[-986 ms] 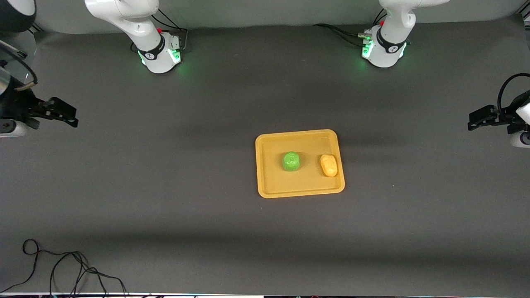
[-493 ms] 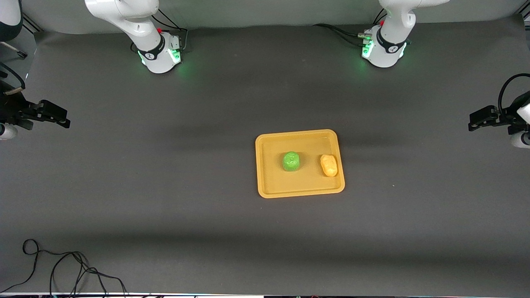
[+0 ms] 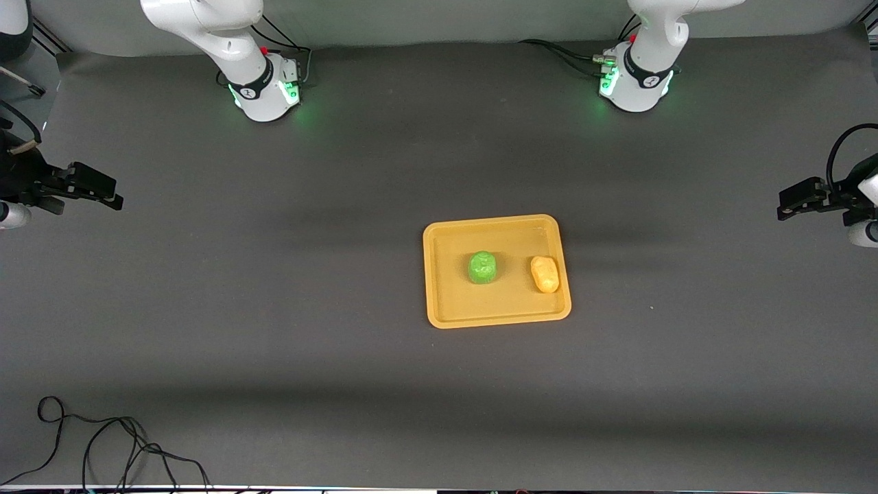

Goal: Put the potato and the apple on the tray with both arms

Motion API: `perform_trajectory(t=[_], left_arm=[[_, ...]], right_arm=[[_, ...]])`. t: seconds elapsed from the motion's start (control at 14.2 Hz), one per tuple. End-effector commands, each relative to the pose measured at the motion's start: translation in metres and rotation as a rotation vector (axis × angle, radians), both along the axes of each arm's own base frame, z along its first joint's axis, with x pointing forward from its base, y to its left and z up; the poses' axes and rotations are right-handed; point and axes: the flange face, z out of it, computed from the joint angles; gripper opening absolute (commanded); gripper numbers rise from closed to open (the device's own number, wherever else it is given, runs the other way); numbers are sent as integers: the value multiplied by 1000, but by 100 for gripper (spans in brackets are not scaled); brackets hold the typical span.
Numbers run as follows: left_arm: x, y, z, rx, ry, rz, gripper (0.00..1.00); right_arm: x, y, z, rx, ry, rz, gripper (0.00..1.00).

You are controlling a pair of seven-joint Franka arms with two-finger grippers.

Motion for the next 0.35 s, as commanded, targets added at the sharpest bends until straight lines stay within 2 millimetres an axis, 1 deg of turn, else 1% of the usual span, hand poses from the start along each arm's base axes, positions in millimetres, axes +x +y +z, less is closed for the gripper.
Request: perform_trajectory(t=[0.0, 0.28], left_arm=[[-1, 1, -1, -14, 4, -11, 99], [-1, 1, -2, -17, 2, -13, 99]], right_arm=[[-7, -2, 3, 29, -10, 15, 100], [-6, -2, 2, 29, -8, 15, 100]])
